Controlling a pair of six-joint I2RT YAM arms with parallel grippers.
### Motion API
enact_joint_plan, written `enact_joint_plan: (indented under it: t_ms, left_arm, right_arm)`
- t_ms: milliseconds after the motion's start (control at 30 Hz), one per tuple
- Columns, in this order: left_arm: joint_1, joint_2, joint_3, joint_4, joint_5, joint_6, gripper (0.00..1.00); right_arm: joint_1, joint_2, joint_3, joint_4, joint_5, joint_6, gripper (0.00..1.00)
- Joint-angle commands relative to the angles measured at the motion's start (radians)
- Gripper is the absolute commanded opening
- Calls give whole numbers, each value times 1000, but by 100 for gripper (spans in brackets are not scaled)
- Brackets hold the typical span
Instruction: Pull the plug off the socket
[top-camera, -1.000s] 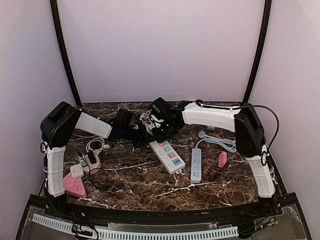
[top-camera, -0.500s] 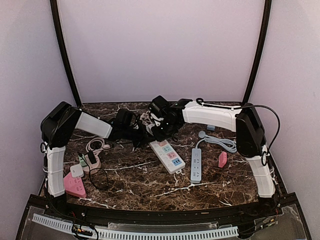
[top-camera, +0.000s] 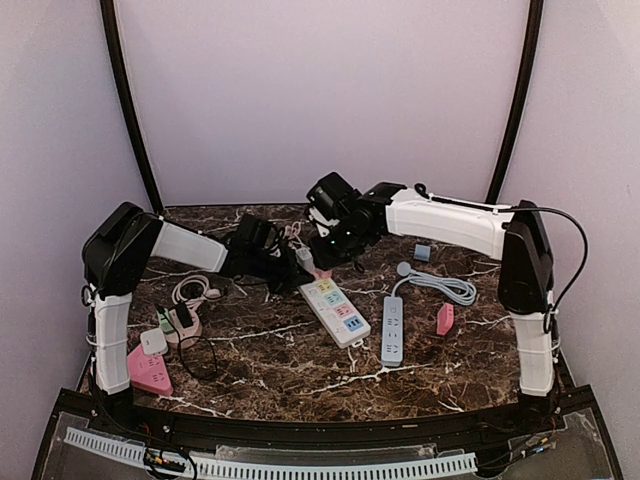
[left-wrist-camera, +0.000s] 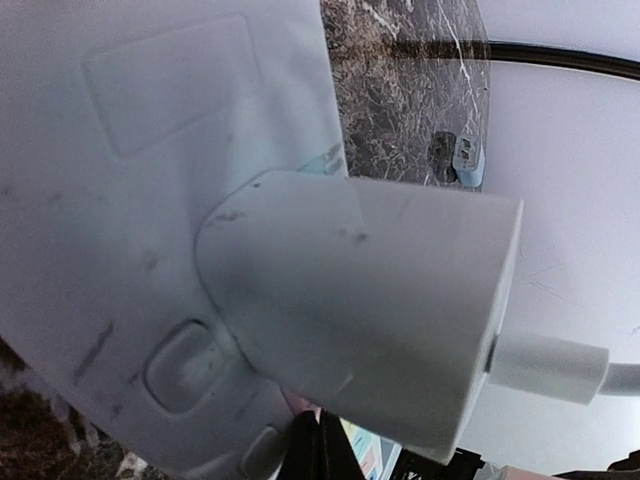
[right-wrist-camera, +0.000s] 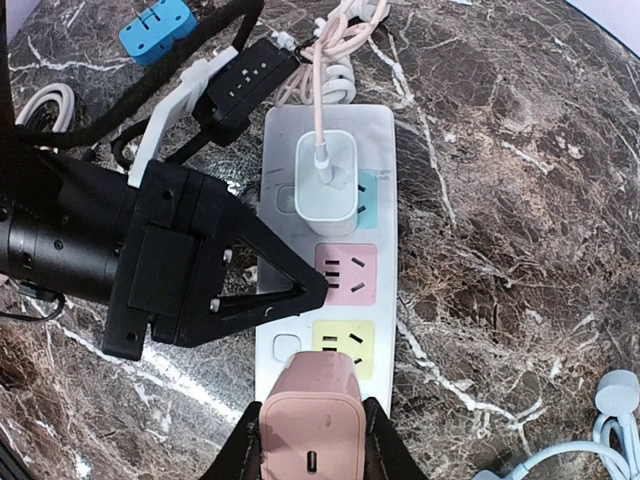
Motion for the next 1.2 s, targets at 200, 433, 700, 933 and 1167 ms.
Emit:
enact_joint_plan:
  t_ms: [200, 433, 700, 933, 1167]
  left_arm:
    - [-21, -5, 33, -262, -42, 72, 0]
    - [-52, -42, 83, -287, -61, 43, 0]
    - [-62, -76, 63, -263, -80, 36, 0]
    - [-62, -115, 96, -289, -68, 78, 0]
    - [-58, -176, 132, -340, -63, 127, 0]
  right_arm:
    - [-112, -176, -144, 111, -87, 59, 0]
    - [-181, -236, -225, 206, -204, 70, 0]
    - [-230, -243, -249, 225, -234, 67, 0]
    - [-372, -163, -224, 276, -431, 75, 0]
    - [-486, -19, -217, 386, -598, 140, 2]
